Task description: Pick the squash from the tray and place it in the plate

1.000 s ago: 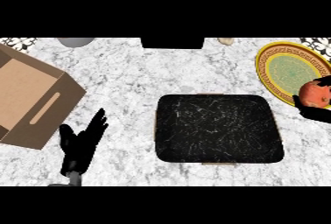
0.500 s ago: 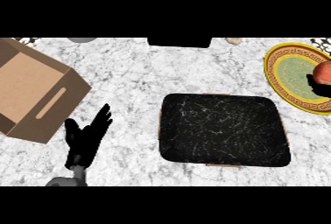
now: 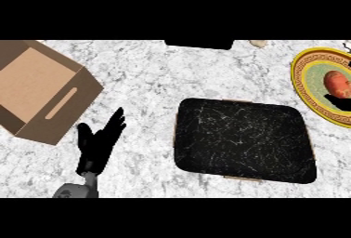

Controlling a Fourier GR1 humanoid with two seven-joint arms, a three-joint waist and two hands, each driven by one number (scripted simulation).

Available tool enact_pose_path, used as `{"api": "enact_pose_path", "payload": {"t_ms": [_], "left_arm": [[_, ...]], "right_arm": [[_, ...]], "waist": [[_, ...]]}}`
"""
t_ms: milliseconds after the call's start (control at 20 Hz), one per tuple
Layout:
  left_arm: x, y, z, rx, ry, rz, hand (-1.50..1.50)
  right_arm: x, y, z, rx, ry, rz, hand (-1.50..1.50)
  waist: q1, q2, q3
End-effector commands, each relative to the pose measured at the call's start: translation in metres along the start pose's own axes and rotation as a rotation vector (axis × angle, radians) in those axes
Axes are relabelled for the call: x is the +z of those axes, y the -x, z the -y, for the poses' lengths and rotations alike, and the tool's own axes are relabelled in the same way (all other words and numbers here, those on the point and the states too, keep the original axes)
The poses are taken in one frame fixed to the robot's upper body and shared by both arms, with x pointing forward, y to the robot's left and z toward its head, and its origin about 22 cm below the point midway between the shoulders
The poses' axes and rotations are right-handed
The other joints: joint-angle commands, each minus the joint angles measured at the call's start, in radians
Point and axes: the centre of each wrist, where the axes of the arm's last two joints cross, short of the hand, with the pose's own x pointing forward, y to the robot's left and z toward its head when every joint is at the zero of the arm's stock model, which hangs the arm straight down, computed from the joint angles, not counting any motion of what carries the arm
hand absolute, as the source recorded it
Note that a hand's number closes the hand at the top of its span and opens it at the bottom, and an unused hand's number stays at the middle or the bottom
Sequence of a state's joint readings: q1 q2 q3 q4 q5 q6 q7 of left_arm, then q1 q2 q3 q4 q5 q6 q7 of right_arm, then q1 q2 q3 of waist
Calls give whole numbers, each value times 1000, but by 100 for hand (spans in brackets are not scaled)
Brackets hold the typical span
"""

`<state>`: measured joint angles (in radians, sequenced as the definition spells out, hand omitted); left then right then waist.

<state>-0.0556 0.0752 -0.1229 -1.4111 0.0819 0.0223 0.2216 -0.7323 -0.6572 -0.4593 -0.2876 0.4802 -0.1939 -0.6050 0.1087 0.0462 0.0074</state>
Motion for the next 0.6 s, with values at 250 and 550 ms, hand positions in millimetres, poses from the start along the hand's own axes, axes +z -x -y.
{"api": "enact_pose_path", "payload": {"t_ms": [250,550], "left_arm": [[-4,-9,1,-1,1,6,0],[1,-1,6,10,-5,-2,0]], "right_arm": [[-3,-3,-11,-171,-141,51,-150],[-12,-12,-8,-427,27,76,-150]], "waist": [[-4,1,5],[-9,-2,5]]}}
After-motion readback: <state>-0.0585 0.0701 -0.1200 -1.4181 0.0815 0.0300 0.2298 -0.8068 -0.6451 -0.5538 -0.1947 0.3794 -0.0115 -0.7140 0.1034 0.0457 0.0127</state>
